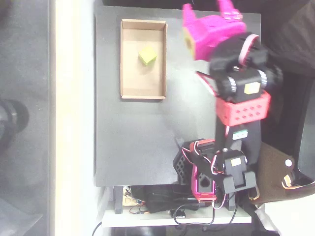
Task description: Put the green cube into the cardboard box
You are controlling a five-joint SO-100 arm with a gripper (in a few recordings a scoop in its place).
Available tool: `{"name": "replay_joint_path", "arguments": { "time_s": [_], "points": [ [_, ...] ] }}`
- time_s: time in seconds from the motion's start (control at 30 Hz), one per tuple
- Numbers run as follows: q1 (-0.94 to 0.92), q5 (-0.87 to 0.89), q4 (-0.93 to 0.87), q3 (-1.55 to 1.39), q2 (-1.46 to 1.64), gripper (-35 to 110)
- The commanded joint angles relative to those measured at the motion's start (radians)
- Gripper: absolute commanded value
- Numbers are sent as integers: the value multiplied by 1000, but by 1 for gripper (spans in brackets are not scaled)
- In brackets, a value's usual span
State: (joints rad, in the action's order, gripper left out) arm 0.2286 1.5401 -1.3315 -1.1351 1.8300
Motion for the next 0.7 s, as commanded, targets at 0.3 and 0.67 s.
{"name": "replay_joint_path", "arguments": {
  "time_s": [0.3,0.67],
  "points": [
    [-258,0,2,3,195,29],
    [-353,3,-14,0,215,10]
  ]
}}
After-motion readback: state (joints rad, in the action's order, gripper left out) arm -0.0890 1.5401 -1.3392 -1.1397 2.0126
